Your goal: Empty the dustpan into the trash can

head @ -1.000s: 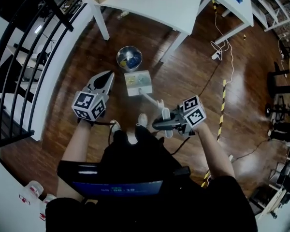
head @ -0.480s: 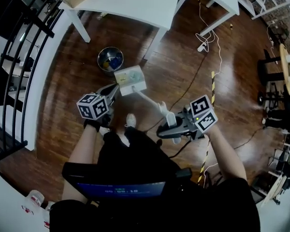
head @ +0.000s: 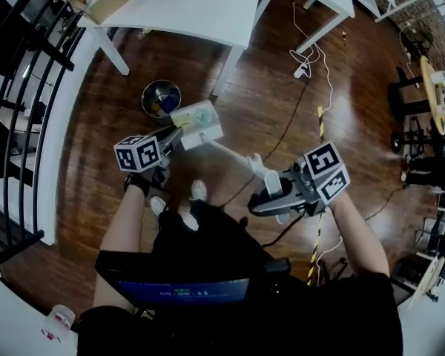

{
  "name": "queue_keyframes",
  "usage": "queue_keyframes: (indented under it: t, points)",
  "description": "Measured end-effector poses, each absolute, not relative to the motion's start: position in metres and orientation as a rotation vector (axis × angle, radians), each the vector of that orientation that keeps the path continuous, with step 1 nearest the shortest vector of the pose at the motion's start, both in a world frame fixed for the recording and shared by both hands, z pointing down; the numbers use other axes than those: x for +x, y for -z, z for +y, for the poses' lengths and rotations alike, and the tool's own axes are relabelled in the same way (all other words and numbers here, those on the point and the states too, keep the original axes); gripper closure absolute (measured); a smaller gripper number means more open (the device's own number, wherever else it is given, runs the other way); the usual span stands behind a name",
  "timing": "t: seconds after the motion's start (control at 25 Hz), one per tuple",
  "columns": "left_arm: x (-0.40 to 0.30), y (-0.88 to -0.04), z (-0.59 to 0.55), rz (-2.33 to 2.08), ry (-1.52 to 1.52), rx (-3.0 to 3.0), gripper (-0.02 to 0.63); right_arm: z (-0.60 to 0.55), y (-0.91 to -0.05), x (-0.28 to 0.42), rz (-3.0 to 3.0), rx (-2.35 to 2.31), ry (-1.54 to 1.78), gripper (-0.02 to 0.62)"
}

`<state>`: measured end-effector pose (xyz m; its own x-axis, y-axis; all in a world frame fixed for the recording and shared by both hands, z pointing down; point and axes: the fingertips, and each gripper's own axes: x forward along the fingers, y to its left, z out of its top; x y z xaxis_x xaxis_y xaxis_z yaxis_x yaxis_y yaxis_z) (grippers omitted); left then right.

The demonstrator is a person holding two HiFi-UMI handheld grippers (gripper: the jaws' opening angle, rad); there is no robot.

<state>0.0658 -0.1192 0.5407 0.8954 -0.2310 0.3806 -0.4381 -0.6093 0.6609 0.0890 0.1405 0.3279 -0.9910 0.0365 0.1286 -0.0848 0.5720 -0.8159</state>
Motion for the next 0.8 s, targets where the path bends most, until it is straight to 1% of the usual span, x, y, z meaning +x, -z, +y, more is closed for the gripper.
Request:
queue_keyframes:
  t: [0.08,0.12,0.2,0.24,0.36,0.52,0.72,0.8]
  points:
    - [0.068,-0.543,-0.123,-0.436,-0.337,2.240,0.499,0.139,-0.320,0.088,-2.678,0.061,-1.384,0.575]
    - [0.069,-0.546,-0.122,-0.410,-0.342,2.232,0.480,0.139,-0.315,0.088,-2.685,0.067,-1.373,0.575]
    - [0.071,-0.550,-0.113,-0.344,-0.359,2.207,0.474,0.140,-0.304,0.088,-2.705,0.076,-1.349,0.575]
    - [0.072,-0.551,-0.105,-0.307,-0.369,2.191,0.453,0.140,-0.297,0.089,-2.716,0.083,-1.339,0.575]
    - [0.076,-0.556,-0.083,-0.247,-0.371,2.118,0.449,0.139,-0.279,0.090,-2.745,0.108,-1.304,0.574]
    - [0.089,-0.561,-0.067,-0.210,-0.248,1.917,0.442,0.133,-0.270,0.080,-2.761,0.112,-1.225,0.571]
    - [0.124,-0.546,-0.040,-0.082,-0.098,1.699,0.371,0.131,-0.268,0.068,-2.765,0.103,-1.138,0.571]
    - [0.129,-0.537,-0.043,-0.070,0.000,1.598,0.368,0.127,-0.265,0.067,-2.781,0.104,-1.123,0.571]
